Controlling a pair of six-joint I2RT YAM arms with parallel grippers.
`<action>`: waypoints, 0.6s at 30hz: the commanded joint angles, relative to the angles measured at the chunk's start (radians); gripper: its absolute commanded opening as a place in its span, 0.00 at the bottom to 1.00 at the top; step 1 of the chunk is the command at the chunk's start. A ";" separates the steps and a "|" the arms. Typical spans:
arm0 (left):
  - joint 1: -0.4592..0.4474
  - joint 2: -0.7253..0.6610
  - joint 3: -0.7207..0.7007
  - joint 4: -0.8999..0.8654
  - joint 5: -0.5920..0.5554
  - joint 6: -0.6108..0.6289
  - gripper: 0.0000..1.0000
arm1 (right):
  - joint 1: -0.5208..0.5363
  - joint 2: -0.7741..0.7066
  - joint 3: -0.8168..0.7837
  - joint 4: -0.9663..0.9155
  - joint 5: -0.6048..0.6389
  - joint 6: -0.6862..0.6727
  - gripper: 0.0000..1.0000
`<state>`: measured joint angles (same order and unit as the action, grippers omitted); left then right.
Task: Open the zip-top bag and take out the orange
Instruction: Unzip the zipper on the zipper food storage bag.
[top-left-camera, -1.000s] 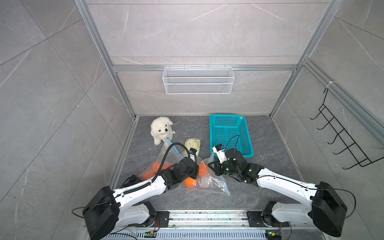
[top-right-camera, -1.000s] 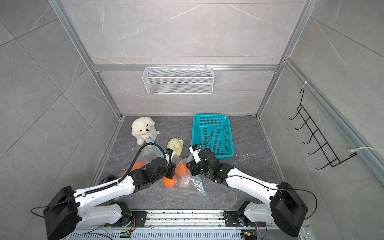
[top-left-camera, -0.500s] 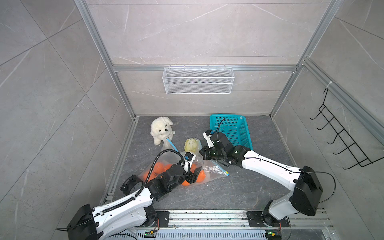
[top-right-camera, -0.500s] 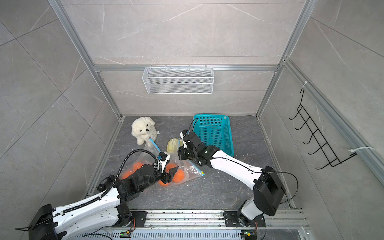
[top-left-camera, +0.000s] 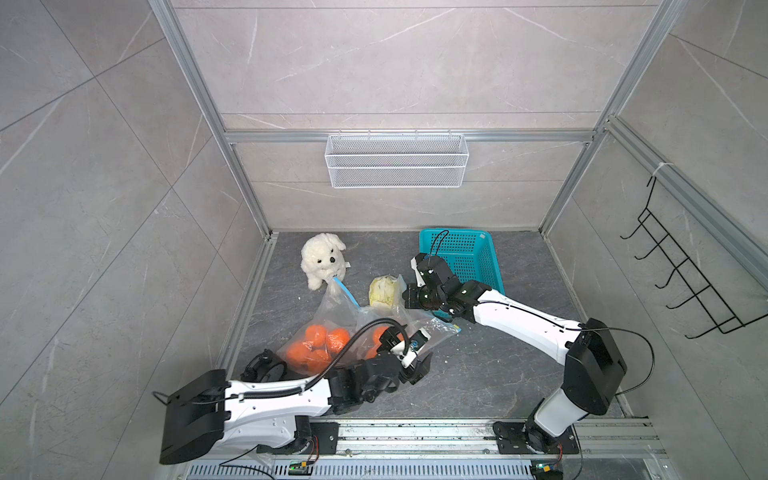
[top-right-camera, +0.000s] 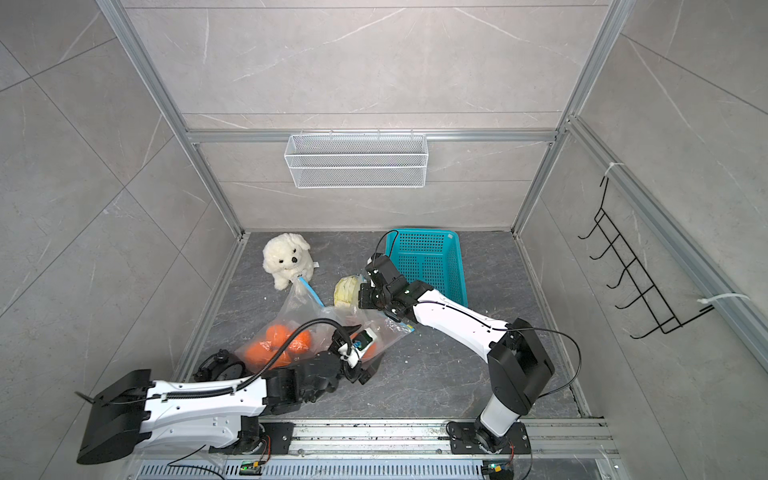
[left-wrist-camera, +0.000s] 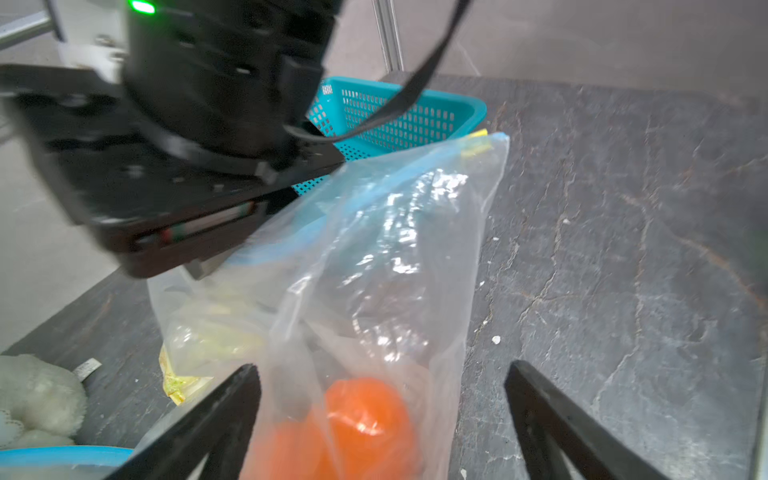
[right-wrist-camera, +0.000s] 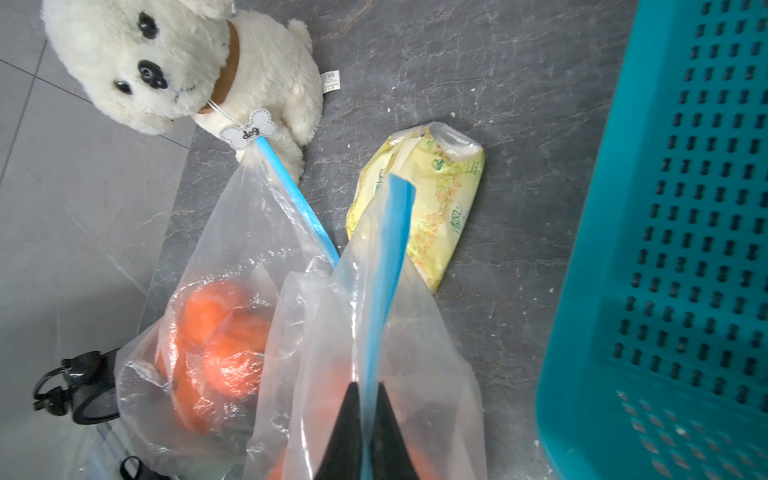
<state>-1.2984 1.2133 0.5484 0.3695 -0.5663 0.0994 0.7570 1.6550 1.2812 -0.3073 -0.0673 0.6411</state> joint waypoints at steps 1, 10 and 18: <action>-0.017 0.115 0.094 0.101 -0.187 0.072 1.00 | 0.002 -0.012 0.011 0.033 -0.031 0.033 0.07; 0.055 0.162 0.188 -0.059 -0.046 -0.027 0.39 | -0.020 -0.101 -0.115 0.084 -0.036 0.036 0.08; 0.265 -0.196 -0.038 -0.072 0.347 -0.168 0.00 | -0.090 -0.234 -0.151 0.087 -0.031 -0.230 0.43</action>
<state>-1.1019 1.1385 0.5545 0.3038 -0.4267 0.0166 0.6781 1.4788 1.1271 -0.2420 -0.1009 0.5732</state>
